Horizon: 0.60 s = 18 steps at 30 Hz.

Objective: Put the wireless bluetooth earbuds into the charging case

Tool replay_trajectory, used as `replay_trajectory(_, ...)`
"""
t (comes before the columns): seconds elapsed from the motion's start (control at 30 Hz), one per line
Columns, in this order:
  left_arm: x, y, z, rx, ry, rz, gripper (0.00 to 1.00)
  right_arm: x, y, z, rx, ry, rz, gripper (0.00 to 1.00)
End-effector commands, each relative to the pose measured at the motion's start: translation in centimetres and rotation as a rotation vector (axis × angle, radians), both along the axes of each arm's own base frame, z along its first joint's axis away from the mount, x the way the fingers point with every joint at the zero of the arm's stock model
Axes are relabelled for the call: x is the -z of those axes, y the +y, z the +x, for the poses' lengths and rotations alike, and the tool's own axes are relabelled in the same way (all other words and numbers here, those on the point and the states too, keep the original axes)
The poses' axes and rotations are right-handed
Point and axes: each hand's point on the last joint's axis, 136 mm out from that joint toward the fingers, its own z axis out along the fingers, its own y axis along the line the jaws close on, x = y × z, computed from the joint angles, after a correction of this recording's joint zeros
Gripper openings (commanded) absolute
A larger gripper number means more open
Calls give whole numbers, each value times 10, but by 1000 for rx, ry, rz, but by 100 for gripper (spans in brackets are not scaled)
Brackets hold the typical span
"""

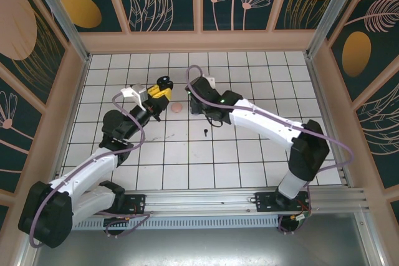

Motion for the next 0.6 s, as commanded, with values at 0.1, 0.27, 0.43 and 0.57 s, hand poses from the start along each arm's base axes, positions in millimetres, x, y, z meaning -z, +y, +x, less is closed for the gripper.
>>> replay_trajectory(0.1, -15, -14, -25, 103, -200, 49, 0, -86, -15, 9, -31, -184, 44, 15)
replay_trajectory(0.27, 2, -31, -31, 126, -263, 163, 0, -132, -14, 3, -91, -292, 106, 15)
replay_trajectory(0.43, 15, -47, -31, 155, -279, 216, 0, -162, -11, -9, -174, -367, 156, 16)
replay_trajectory(0.57, 19, -54, -32, 180, -292, 221, 0, -175, -6, -22, -247, -403, 176, 16)
